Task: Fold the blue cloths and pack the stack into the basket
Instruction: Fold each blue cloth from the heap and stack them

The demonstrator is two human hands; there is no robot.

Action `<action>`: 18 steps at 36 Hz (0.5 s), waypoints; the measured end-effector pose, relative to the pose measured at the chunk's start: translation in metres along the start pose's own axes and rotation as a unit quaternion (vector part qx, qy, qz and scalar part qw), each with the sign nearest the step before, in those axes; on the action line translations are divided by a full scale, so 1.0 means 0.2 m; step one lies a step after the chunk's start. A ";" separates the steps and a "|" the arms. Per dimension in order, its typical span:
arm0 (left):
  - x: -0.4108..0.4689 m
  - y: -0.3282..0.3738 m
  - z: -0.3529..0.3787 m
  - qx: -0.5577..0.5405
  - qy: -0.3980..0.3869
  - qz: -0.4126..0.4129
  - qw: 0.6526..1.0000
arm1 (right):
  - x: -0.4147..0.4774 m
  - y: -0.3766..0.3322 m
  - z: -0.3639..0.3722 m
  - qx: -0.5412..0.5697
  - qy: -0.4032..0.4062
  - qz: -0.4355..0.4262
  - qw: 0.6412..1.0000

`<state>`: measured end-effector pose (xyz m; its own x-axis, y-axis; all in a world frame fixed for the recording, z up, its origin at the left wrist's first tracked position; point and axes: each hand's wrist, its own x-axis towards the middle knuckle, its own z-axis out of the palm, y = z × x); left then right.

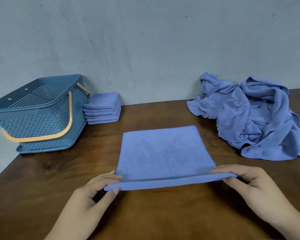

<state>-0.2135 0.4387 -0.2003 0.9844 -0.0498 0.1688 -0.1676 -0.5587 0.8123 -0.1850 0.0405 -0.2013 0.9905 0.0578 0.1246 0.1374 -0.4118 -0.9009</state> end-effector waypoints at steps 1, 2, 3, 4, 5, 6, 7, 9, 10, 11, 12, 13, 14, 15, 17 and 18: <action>0.03 0.02 -0.01 -0.026 -0.009 -0.002 1.000 | 0.02 -0.01 0.01 0.011 0.005 0.000 1.000; 0.06 0.05 -0.02 -0.048 -0.016 0.000 0.999 | 0.05 -0.02 0.01 0.025 0.010 -0.002 1.000; 0.10 0.07 -0.03 -0.065 -0.020 0.002 0.998 | 0.08 -0.03 0.01 0.042 0.016 -0.006 0.999; 0.15 0.08 -0.04 -0.081 -0.022 0.004 0.996 | 0.13 -0.05 0.01 0.061 0.019 -0.010 0.998; 0.21 0.09 -0.05 -0.110 -0.018 0.001 0.994 | 0.18 -0.07 0.01 0.081 0.019 -0.012 0.996; 0.26 0.11 -0.04 -0.152 -0.005 -0.015 0.988 | 0.24 -0.09 0.00 0.098 0.019 -0.013 0.995; 0.32 0.13 -0.04 -0.197 0.013 -0.037 0.980 | 0.30 -0.11 0.00 0.113 0.018 -0.017 0.993; 0.46 0.18 -0.03 -0.266 0.049 -0.072 0.960 | 0.45 -0.15 0.00 0.139 0.013 -0.015 0.990; 0.53 0.20 -0.02 -0.287 0.067 -0.091 0.951 | 0.52 -0.18 0.01 0.153 0.013 -0.005 0.988; 0.63 0.20 -0.02 -0.302 0.076 -0.115 0.943 | 0.59 -0.20 0.02 0.167 0.017 0.008 0.986; 0.72 0.17 -0.01 -0.309 0.080 -0.143 0.937 | 0.65 -0.21 0.03 0.175 0.027 0.025 0.984; 0.80 0.13 -0.01 -0.320 0.076 -0.175 0.928 | 0.72 -0.21 0.05 0.182 0.036 0.044 0.982; 0.87 0.08 -0.01 -0.333 0.061 -0.207 0.918 | 0.78 -0.19 0.06 0.184 0.042 0.065 0.980; 0.92 0.02 0.00 -0.338 0.041 -0.232 0.911 | 0.84 -0.15 0.09 0.182 0.048 0.088 0.978; 0.96 -0.07 0.03 -0.305 0.026 -0.257 0.917 | 0.91 -0.07 0.13 0.136 0.057 0.118 0.982; 0.97 -0.10 0.04 -0.277 0.029 -0.262 0.924 | 0.93 -0.02 0.14 0.100 0.060 0.126 0.985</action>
<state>-0.0181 0.4330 -0.1889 0.9364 0.1602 -0.3123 0.3139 0.0157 0.9493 -0.0010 0.0789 -0.1865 0.9878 -0.1366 -0.0753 -0.1034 -0.2117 -0.9719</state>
